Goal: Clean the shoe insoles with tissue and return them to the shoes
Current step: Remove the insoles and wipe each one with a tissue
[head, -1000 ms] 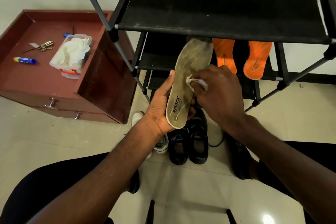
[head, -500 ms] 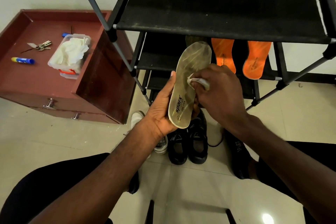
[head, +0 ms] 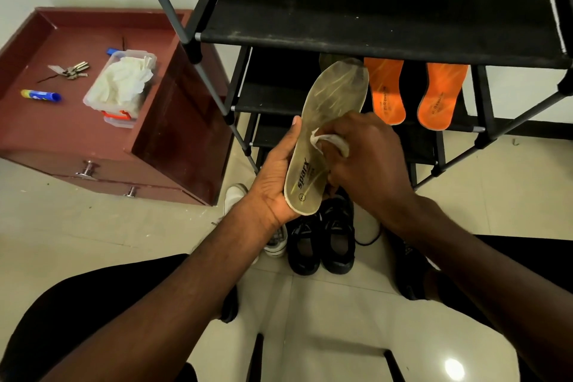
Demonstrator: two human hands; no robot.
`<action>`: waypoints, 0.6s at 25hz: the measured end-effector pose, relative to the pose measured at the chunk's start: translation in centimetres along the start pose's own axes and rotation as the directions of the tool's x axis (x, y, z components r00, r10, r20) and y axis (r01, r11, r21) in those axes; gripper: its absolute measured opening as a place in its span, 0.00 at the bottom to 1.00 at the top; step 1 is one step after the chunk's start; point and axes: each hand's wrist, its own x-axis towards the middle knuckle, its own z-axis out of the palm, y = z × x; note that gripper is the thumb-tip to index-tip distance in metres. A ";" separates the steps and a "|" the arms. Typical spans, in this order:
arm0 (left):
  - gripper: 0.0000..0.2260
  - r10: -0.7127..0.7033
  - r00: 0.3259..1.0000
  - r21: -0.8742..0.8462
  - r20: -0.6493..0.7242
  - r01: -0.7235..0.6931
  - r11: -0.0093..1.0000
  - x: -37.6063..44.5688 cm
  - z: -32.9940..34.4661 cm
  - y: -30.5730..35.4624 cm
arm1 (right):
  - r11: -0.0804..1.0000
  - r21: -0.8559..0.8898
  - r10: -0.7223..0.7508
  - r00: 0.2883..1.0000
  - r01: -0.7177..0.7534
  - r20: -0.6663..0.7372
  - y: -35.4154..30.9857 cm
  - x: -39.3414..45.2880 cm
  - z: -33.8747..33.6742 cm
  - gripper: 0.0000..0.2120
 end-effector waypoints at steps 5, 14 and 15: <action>0.23 -0.042 0.999 -0.044 0.031 0.043 0.998 0.0 -0.3 0.0 | 0.965 -0.052 -0.244 0.956 0.255 0.161 -1.7 -1.8 0.4 0.08; 0.24 -0.010 1.000 -0.046 0.010 0.010 0.999 0.1 -0.4 0.0 | 0.974 -0.150 -0.148 0.977 0.171 0.153 -0.9 -1.3 0.2 0.09; 0.24 0.007 1.000 -0.032 0.011 -0.006 0.999 0.1 -0.4 -0.1 | 0.979 -0.176 -0.090 0.992 0.105 0.093 -0.6 -0.8 0.1 0.08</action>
